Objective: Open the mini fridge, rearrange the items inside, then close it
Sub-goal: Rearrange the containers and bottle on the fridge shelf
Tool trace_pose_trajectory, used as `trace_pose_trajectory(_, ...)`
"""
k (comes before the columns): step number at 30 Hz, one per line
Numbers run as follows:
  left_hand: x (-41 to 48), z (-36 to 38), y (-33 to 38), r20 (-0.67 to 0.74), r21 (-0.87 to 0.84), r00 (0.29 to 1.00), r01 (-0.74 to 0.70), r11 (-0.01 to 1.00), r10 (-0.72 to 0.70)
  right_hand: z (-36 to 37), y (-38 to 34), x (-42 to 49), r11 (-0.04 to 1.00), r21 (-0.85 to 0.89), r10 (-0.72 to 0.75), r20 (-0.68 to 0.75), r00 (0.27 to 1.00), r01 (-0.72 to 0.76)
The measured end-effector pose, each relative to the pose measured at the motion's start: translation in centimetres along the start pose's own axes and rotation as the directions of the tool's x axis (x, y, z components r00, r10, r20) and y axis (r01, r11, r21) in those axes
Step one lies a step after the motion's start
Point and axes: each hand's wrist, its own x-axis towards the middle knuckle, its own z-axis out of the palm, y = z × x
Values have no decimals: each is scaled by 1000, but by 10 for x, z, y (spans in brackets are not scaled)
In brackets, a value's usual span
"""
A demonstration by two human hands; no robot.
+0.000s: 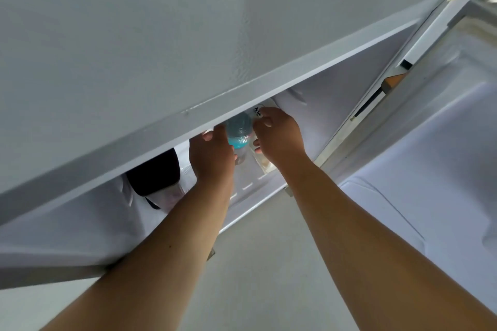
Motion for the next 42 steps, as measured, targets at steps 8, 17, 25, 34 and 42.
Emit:
trace_pose_trajectory(8,-8,-5,3,9,6,999,-52,999,52,0,-5,-13,998,48,-41,-45,998,43)
trace_pose_trajectory(17,-56,-33,-49,84,38,994,62,997,-65,-14,51,-63,1000,-24,-4,-68,998,3)
trace_pose_trajectory(25,-55,-39,-88,83,153,985,138,979,-152,7,91,-69,994,-77,73,-49,996,-76)
trace_pose_trajectory(34,-45,-35,-107,121,309,952,235,922,-282,25,108,-59,973,-164,164,-22,986,-165)
trace_pose_trajectory(42,-39,-24,-104,155,451,955,157,879,-251,34,110,-53,971,-117,206,-15,978,-207)
